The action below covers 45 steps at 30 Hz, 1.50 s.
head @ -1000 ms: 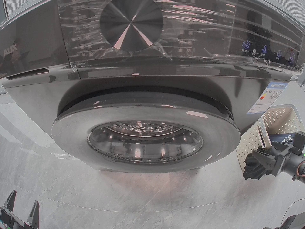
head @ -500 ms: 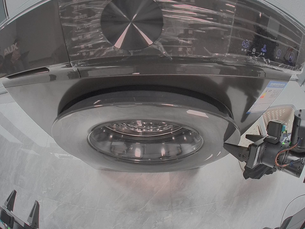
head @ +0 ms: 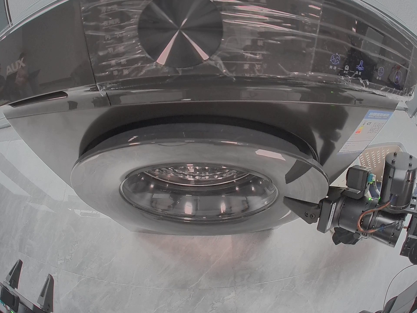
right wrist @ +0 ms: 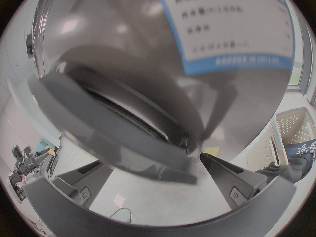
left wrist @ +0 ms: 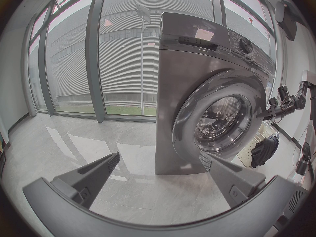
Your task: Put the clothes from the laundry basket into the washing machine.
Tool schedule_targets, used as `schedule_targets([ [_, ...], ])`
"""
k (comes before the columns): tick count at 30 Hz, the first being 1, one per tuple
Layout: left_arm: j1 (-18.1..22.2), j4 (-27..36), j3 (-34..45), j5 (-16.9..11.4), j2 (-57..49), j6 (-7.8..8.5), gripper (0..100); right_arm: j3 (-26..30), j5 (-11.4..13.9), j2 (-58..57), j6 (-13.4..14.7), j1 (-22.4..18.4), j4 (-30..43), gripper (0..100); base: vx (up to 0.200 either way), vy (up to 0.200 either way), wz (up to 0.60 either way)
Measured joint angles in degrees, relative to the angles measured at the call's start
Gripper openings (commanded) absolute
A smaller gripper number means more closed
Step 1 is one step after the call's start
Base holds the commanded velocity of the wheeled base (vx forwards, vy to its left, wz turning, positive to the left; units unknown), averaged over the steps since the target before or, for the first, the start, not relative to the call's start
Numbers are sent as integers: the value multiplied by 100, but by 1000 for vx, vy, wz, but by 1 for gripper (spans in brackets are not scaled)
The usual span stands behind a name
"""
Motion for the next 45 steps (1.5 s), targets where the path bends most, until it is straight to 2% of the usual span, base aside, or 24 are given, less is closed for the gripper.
schedule_targets([
  [9,0,-2,0,-1,0,0,100,341,162,-279,-4,52,41,100,-133,0,0],
  [19,-2,-2,0,-4,0,0,100,-129,139,-45,-15,-72,-17,100,0,0,0],
  [22,-2,-2,0,-1,0,-2,100,-221,148,63,-22,-85,-15,100,-200,0,0],
  [25,-2,0,0,0,0,0,100,-188,150,99,-28,-77,0,100,-200,0,0],
  [33,-5,0,0,-4,0,0,100,267,169,-216,-59,-41,62,100,0,0,0],
  [40,0,0,0,-4,0,0,100,129,167,-262,-74,-89,20,100,0,0,0],
  [45,0,-2,0,-1,0,0,100,-79,167,-61,-63,-100,-13,100,-200,0,0],
])
